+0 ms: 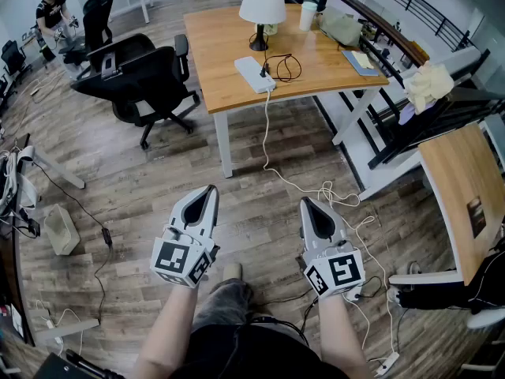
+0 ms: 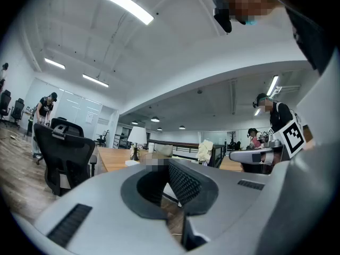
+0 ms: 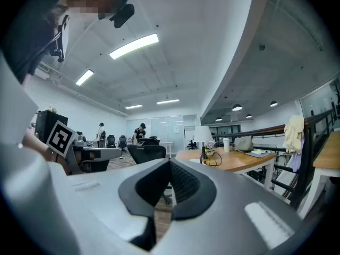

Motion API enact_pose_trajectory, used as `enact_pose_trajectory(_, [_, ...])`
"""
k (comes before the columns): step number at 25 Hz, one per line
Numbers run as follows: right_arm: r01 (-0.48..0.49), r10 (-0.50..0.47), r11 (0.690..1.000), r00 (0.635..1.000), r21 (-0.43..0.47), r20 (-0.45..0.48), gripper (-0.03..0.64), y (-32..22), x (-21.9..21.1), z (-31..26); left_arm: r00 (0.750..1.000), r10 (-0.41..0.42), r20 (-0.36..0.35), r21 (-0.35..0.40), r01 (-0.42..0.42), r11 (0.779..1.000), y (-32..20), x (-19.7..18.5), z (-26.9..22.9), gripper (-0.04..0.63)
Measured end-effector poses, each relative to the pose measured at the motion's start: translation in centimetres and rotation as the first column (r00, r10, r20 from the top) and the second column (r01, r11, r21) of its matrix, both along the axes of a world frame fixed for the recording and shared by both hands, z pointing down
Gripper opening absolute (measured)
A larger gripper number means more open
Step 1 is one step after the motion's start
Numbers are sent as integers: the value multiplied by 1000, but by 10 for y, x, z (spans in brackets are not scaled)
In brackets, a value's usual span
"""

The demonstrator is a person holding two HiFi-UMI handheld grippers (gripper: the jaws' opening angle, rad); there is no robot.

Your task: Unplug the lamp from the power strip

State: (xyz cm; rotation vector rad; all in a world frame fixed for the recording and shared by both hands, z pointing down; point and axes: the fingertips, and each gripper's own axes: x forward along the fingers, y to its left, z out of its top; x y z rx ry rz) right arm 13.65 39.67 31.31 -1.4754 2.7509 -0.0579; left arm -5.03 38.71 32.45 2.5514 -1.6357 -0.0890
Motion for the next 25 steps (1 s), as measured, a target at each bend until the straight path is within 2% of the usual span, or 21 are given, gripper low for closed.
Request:
enact_pose_trajectory(13, [-79, 79, 997, 997, -10, 5, 6, -65, -38, 11, 998, 54, -11, 2, -54, 999, -77, -43, 5, -3])
enact_pose_trajectory(19, [-76, 76, 997, 997, -8, 2, 8, -76, -48, 8, 999, 39, -29, 10, -39, 999, -91, -55, 6, -3])
enact_pose_trajectory(25, [-70, 71, 997, 997, -10, 24, 8, -86, -53, 3, 998, 62, -23, 31, -62, 998, -94, -54, -5, -3])
